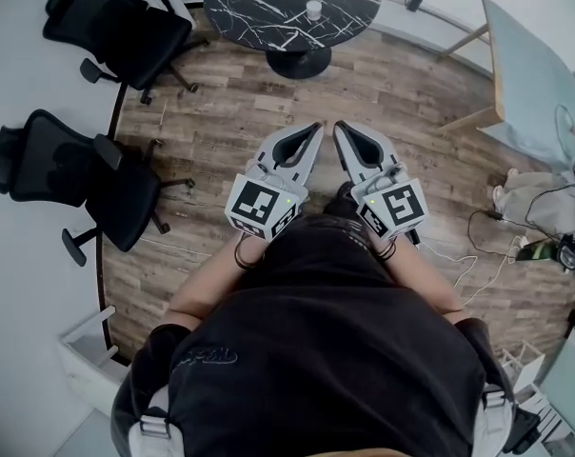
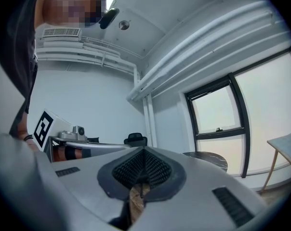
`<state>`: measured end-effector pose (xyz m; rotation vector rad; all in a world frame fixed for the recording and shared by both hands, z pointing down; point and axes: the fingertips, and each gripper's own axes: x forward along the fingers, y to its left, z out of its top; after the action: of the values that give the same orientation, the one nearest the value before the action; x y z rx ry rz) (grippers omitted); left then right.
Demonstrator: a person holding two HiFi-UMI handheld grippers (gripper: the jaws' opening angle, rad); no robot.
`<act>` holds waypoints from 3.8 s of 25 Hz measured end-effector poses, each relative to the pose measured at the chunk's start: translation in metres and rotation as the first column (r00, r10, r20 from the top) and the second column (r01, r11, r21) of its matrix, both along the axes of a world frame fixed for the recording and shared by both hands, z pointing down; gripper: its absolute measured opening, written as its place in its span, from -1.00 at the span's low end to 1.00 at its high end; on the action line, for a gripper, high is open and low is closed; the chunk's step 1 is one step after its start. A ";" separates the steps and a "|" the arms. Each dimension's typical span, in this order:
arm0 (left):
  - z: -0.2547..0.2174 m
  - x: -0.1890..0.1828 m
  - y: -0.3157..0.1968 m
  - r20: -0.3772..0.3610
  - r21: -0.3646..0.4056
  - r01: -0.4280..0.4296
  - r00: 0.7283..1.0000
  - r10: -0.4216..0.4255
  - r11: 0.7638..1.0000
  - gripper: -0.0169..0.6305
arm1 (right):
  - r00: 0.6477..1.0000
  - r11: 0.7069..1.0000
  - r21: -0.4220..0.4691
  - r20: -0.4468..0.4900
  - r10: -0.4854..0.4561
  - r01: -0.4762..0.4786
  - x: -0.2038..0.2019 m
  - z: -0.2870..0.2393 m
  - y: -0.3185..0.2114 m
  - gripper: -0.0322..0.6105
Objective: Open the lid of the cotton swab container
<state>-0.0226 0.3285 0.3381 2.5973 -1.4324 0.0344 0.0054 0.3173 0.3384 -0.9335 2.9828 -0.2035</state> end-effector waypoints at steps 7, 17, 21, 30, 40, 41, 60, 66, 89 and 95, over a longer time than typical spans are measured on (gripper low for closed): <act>-0.003 0.020 -0.051 -0.014 0.009 0.064 0.998 -0.064 0.998 -0.92 | 0.999 0.999 0.009 -0.003 -0.037 0.037 0.034 -0.003 -0.048 -0.83; -0.004 0.071 -0.108 -0.020 0.025 0.131 0.991 -0.131 0.991 -0.92 | 0.995 0.995 0.016 0.015 -0.097 0.097 0.088 -0.003 -0.107 -0.83; -0.002 0.083 -0.119 0.001 0.018 0.133 0.991 -0.133 0.991 -0.92 | 0.994 0.994 0.009 0.036 -0.106 0.106 0.096 -0.002 -0.122 -0.83; -0.001 0.084 -0.151 0.007 0.014 0.113 0.994 -0.114 0.993 -0.92 | 0.996 0.996 0.008 0.032 -0.088 0.088 0.095 -0.001 -0.151 -0.83; 0.002 0.063 -0.199 -0.017 0.018 0.075 0.997 -0.075 0.997 -0.92 | 0.998 0.999 0.006 0.007 -0.054 0.054 0.074 0.005 -0.196 -0.83; 0.003 0.058 -0.204 -0.019 0.019 0.070 0.997 -0.070 0.997 -0.92 | 0.999 0.999 0.007 0.005 -0.049 0.049 0.069 0.006 -0.201 -0.83; -0.015 -0.047 -0.279 -0.027 0.058 -0.026 0.999 0.028 0.998 -0.92 | 0.999 0.998 0.049 0.003 0.046 -0.046 -0.032 -0.015 -0.279 -0.83; -0.015 -0.075 -0.285 -0.034 0.069 -0.020 0.999 0.022 0.997 -0.92 | 0.999 0.997 0.064 -0.004 0.045 -0.045 -0.056 -0.018 -0.291 -0.83; -0.003 -0.084 -0.342 -0.067 0.077 0.000 0.998 0.005 0.997 -0.92 | 0.988 0.987 0.057 -0.035 -0.148 0.150 -0.064 0.001 -0.361 -0.83; 0.010 -0.074 -0.375 -0.028 0.081 0.008 1.000 -0.006 0.997 -0.92 | 0.970 0.969 0.049 -0.043 -0.239 0.241 -0.050 0.012 -0.395 -0.83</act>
<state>-0.0964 -0.0466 0.3482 2.6461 -1.4625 -0.0611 -0.0445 -0.0781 0.3502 -0.5755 3.1126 -0.1077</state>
